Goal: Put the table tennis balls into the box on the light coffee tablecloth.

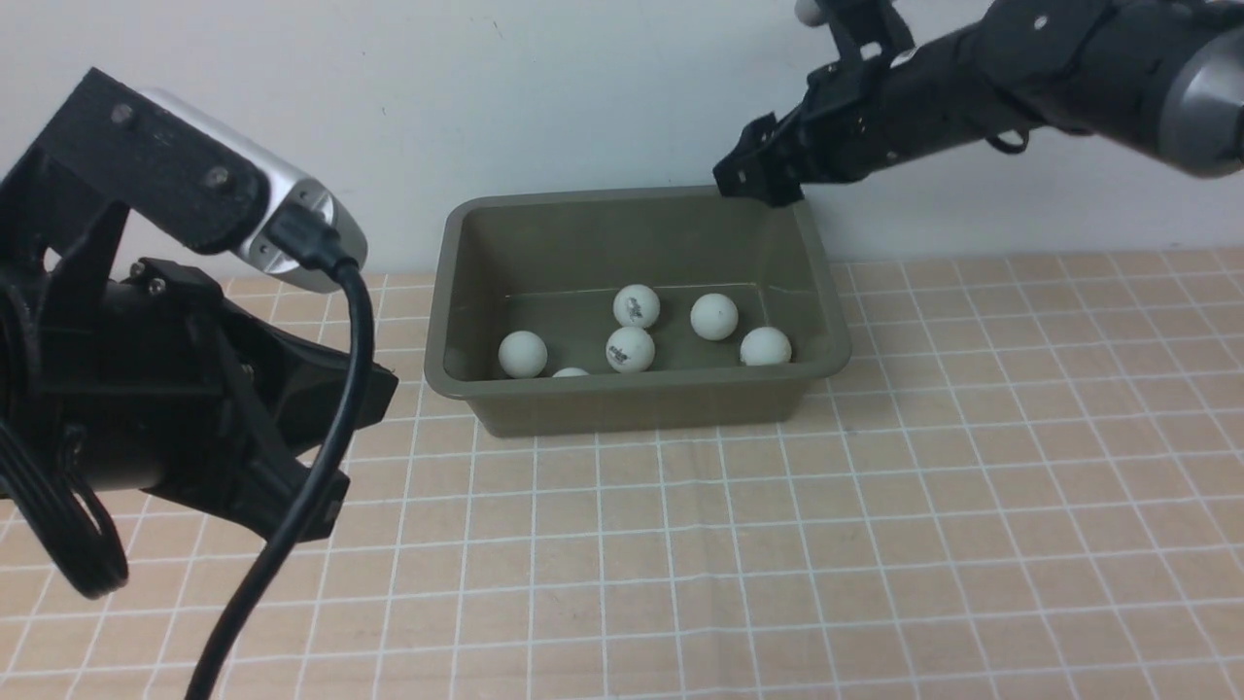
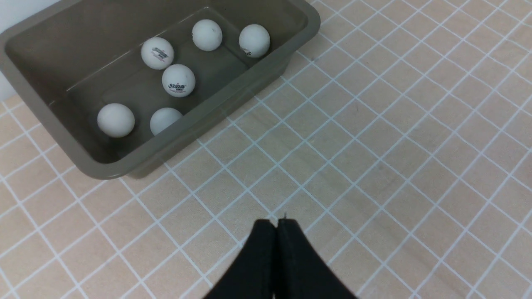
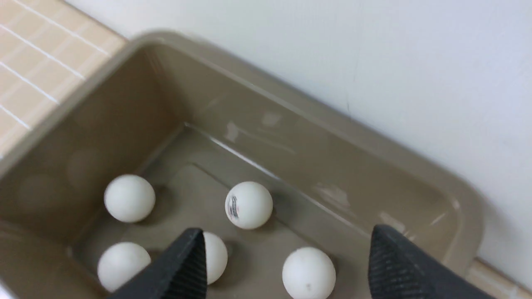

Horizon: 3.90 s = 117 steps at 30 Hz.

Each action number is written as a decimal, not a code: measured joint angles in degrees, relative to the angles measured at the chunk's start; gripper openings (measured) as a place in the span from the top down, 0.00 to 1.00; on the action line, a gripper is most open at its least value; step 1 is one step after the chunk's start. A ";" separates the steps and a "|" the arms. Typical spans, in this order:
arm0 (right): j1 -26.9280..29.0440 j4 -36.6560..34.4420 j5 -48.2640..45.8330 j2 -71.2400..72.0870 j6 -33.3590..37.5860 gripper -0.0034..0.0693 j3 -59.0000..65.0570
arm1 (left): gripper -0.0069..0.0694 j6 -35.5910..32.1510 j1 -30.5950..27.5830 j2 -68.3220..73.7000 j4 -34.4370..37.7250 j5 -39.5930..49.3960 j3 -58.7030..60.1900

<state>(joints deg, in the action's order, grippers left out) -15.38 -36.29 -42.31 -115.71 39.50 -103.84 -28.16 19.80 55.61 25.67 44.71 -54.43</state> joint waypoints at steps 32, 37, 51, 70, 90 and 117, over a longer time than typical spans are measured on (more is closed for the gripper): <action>22.61 19.52 -18.27 56.71 -17.29 0.71 23.95 | 1.00 -0.06 0.00 0.00 1.49 0.23 0.00; 21.42 13.67 -4.38 69.74 -13.38 0.71 47.13 | 1.00 -0.06 0.00 0.00 1.49 0.23 0.00; 21.25 8.23 2.91 84.33 -12.74 0.71 63.89 | 1.00 -0.06 0.00 0.00 1.49 0.23 0.00; 17.28 4.45 4.75 84.34 -8.30 0.71 63.93 | 1.00 -0.06 0.00 0.00 1.49 0.23 0.00; 17.28 6.83 13.54 95.73 -9.56 0.71 77.13 | 1.00 -0.01 0.00 0.00 1.49 0.23 0.00; 15.38 36.61 16.35 116.27 -43.38 0.71 102.86 | 1.00 -0.06 0.00 0.00 1.49 0.25 0.00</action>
<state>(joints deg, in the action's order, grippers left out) 0.00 0.32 -25.95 0.56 -3.88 -0.98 -28.22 19.80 55.61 27.16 44.96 -54.43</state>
